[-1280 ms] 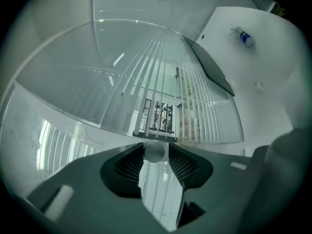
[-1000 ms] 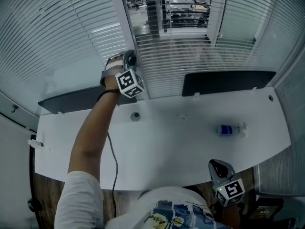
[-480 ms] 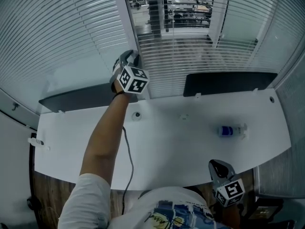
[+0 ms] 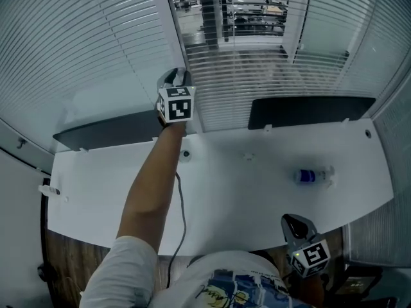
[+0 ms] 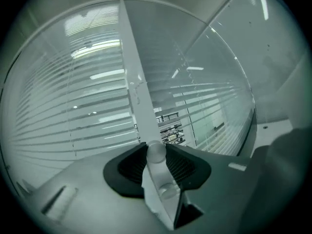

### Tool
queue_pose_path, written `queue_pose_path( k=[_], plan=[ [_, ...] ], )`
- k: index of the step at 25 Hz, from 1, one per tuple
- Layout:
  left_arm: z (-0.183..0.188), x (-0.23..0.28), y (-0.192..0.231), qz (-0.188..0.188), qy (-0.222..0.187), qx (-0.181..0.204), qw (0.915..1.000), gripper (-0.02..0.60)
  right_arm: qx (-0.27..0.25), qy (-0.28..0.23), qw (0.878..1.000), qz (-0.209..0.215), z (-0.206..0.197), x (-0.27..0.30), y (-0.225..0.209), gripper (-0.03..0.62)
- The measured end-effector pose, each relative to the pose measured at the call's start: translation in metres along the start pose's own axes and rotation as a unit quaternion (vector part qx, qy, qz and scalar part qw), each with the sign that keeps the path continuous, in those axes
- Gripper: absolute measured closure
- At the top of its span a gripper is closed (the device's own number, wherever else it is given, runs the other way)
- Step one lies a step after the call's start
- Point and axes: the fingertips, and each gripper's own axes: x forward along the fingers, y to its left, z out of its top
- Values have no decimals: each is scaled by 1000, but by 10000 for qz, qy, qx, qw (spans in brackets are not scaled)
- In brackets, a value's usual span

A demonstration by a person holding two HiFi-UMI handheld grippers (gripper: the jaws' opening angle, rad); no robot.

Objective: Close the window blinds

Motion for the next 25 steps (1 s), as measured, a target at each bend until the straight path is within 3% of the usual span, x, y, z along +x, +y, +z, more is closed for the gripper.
queue_pose_path(
  k=[3,6,10,12,13,15,17,19,25],
  plan=[
    [-1,0,3,-1,-56,-618,9981,454,1,-10,10000,3,0,1,-1,582],
    [-1,-1,3,0,-59,-779,9969,454,1,-23,10000,30,-3,2,-2,582],
    [-1,0,2,9,-73,-323,9995,449,5,-12,10000,28,-2,2,-1,582],
    [-1,0,-1,-30,-58,82,9999,438,-10,-26,10000,12,0,1,0,582],
    [0,-2,-4,-70,-65,312,9995,386,-3,-32,10000,0,0,1,0,582],
    [1,-6,-10,-144,-112,888,9959,377,19,-26,10000,-7,-2,1,-1,582],
    [2,-10,-14,-174,-117,1627,9865,379,15,-10,10000,-16,-2,1,0,582],
    [0,-10,-16,-166,-81,2358,9716,382,3,-22,10000,-16,0,1,3,582],
    [-5,-5,-15,-169,-18,4003,9162,408,45,13,10000,-54,-4,0,3,582]
  ],
)
